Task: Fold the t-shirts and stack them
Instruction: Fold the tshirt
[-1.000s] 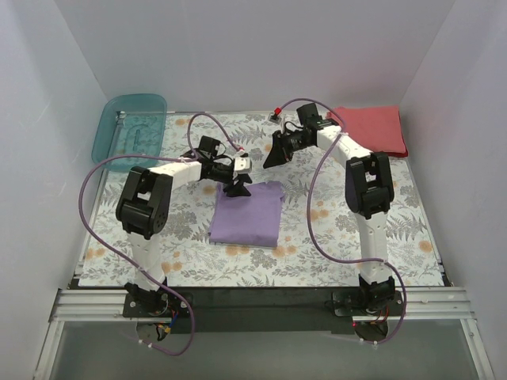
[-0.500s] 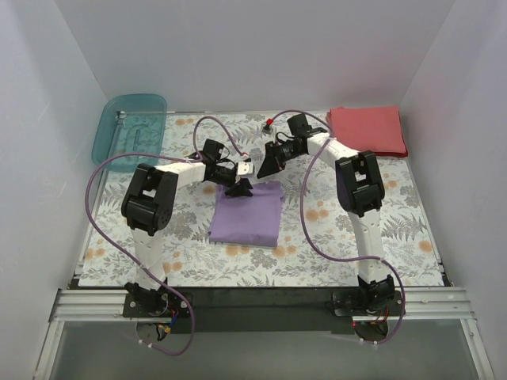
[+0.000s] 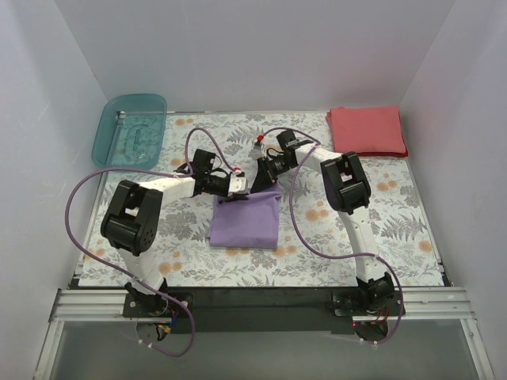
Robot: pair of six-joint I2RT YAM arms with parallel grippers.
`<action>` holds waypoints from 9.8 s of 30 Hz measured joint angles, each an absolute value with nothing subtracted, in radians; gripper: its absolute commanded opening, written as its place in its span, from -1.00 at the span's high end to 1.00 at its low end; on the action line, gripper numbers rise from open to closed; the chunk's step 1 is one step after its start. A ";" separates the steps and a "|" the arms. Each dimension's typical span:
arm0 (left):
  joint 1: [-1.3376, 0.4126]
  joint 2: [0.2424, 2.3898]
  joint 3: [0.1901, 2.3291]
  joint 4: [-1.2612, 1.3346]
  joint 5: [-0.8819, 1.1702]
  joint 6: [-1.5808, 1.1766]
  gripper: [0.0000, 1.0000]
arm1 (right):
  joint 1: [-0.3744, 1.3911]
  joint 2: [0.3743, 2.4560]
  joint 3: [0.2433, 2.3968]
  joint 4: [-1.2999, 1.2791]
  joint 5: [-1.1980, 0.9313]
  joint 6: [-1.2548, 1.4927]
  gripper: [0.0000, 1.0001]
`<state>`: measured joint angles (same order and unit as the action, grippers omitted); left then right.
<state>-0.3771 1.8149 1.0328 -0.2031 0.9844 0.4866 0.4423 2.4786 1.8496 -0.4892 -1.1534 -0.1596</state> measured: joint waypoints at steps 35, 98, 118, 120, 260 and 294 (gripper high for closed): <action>-0.332 1.687 0.945 0.099 0.950 0.441 1.00 | 0.456 2.474 1.863 -0.496 -1.083 -0.137 0.63; -0.284 1.816 0.960 0.343 0.771 0.368 -0.05 | 0.281 2.304 2.066 -0.578 -0.758 -0.263 -0.97; -0.178 1.929 1.378 -0.234 0.719 -0.586 -0.15 | 0.299 2.078 1.618 -0.428 -0.893 -0.063 -0.68; -0.160 1.977 1.389 -0.269 0.712 -0.607 -0.18 | 0.291 2.115 1.669 -0.410 -0.889 -0.059 -0.68; -0.043 1.597 0.902 -0.270 0.935 0.370 1.00 | 0.519 2.498 2.164 -0.839 -0.653 -0.370 0.74; -0.015 1.823 1.022 -0.158 0.838 0.236 0.67 | 0.495 2.456 2.163 -0.857 -0.599 -0.430 -0.24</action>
